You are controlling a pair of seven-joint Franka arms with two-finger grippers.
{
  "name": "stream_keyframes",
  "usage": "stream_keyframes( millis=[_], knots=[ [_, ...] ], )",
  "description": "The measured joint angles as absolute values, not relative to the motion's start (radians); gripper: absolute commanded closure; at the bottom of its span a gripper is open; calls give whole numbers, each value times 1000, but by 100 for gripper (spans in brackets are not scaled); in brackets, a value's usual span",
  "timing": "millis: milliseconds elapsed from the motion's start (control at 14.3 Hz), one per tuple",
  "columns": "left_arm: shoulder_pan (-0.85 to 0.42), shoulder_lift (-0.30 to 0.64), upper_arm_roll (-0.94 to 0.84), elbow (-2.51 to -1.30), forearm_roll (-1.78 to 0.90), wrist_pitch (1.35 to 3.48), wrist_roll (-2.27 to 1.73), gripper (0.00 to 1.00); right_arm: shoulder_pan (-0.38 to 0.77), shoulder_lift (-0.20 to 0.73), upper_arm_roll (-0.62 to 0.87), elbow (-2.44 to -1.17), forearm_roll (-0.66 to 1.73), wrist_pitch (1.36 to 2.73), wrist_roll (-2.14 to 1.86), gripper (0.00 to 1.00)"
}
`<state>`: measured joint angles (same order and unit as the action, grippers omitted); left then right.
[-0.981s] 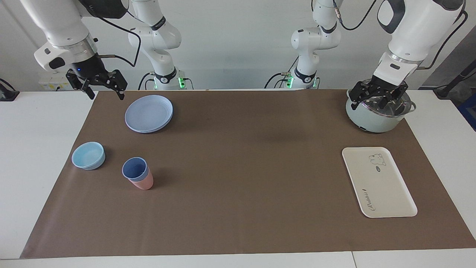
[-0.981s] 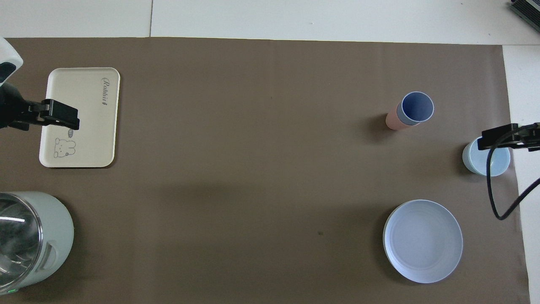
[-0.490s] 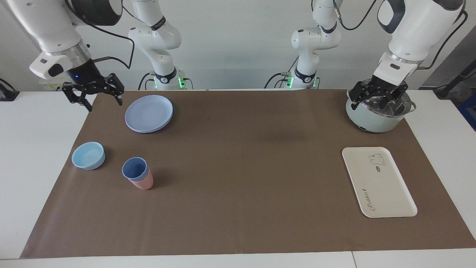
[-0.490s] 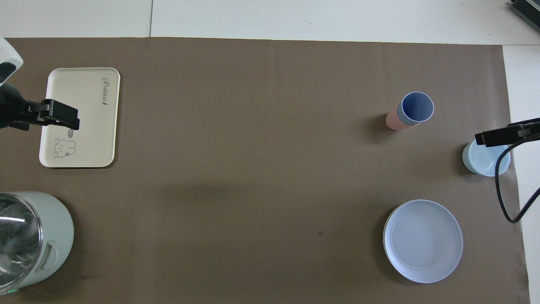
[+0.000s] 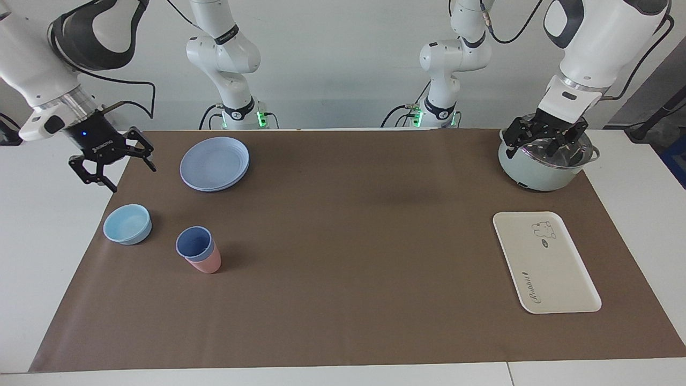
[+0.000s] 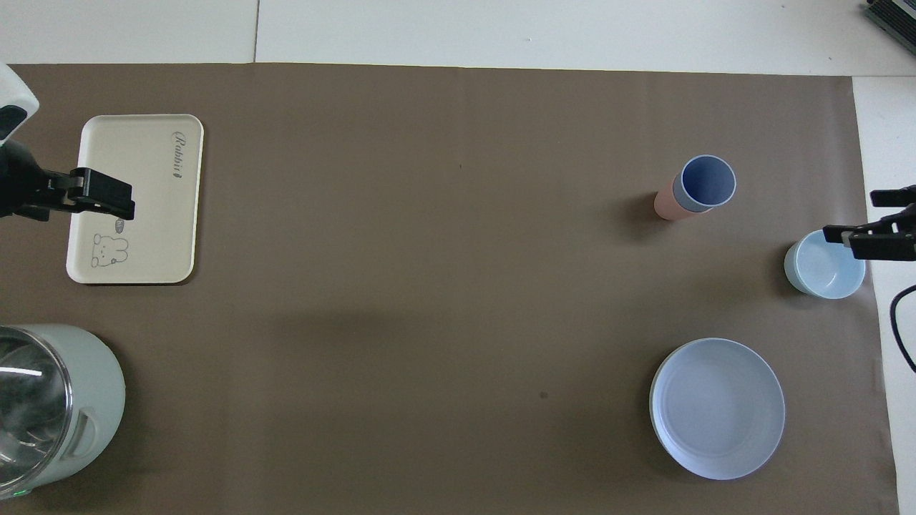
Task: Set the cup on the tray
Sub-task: 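Move the right gripper toward the nested pink and blue cups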
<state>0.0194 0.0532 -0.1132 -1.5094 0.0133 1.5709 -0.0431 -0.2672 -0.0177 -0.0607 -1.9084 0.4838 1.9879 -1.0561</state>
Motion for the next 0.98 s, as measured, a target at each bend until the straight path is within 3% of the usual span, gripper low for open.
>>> stream_keyframes(
  millis=[280,560,981],
  knots=[
    [19,53,-113,-1509,13,1571,-43,0,-353,138,-63,-1940,804,2042,-1440,0],
    [19,53,-113,-1509,13,1571,-43,0,-307,232,-50,-1979,1092,2124,-1696,0],
    [19,53,-113,-1509,13,1571,-43,0,-306,354,-50,-2013,1348,2084,-2067,0]
  ],
)
